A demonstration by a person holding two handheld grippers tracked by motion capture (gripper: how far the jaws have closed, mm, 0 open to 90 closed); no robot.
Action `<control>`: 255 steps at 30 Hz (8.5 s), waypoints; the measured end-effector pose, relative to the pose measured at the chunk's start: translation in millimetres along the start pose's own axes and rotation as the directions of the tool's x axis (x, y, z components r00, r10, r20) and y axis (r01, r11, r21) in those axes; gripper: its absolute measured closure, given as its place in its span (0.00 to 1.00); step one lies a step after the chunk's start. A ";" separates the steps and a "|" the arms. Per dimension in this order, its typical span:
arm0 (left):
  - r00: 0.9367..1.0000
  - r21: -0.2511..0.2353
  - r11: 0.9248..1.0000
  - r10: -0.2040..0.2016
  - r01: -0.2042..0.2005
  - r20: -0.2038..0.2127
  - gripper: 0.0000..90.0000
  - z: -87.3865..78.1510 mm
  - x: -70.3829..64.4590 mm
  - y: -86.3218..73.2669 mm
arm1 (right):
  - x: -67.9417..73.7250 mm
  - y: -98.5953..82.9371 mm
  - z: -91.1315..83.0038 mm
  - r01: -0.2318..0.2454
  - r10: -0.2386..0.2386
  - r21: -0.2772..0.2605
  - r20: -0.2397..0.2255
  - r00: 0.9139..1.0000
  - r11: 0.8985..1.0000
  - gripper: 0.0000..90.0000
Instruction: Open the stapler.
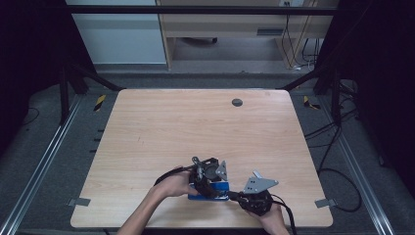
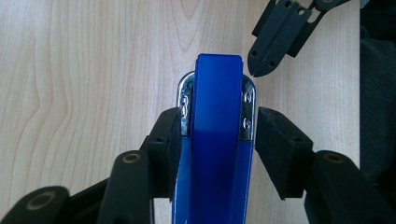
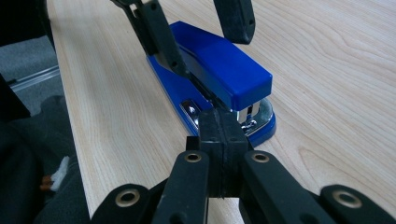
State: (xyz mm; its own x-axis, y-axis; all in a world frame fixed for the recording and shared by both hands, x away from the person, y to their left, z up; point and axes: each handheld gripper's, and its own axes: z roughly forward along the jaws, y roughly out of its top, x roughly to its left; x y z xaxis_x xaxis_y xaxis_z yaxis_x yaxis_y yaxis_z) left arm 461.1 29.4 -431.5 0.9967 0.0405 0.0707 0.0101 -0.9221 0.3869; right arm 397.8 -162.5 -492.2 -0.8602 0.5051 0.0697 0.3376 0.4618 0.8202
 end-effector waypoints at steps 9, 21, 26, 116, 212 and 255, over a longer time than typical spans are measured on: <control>1.000 0.039 0.999 0.009 -0.009 0.019 0.61 9.5 5.8 5.7 | 1.5 -0.4 3.6 -0.003 0.003 0.016 -0.003 1.000 1.000 1.00; 0.999 0.062 0.997 0.034 -0.036 0.034 0.71 18.6 7.1 8.5 | -0.2 -0.7 8.6 -0.005 0.005 0.017 -0.003 1.000 1.000 1.00; 0.999 0.064 0.997 0.037 -0.039 0.038 0.72 18.8 7.7 8.9 | -1.0 -0.6 9.7 -0.008 0.008 0.012 0.001 1.000 1.000 1.00; 0.997 -0.075 0.996 0.052 -0.049 0.048 0.73 10.6 7.2 -5.2 | 1.1 -5.1 16.2 -0.099 0.099 -0.029 0.007 0.995 0.995 1.00; 0.920 -0.477 0.848 -0.349 0.229 -0.178 0.53 -57.9 -11.8 -50.9 | -11.1 9.1 2.4 -0.039 0.036 -0.139 -0.020 0.999 0.990 1.00; 0.630 -0.802 0.487 -0.754 0.346 -0.186 0.99 44.5 -128.9 -78.0 | -8.6 12.7 5.0 -0.030 0.025 -0.160 -0.034 0.999 0.987 1.00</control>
State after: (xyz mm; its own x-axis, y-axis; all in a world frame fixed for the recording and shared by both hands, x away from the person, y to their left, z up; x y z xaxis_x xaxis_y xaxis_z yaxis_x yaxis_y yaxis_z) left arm 335.5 79.0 -511.7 0.6054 0.7923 -0.0758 0.2845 -0.1265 0.9503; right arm 411.4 -157.3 -485.3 -0.8642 0.4912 0.1095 0.2979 0.3240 0.8979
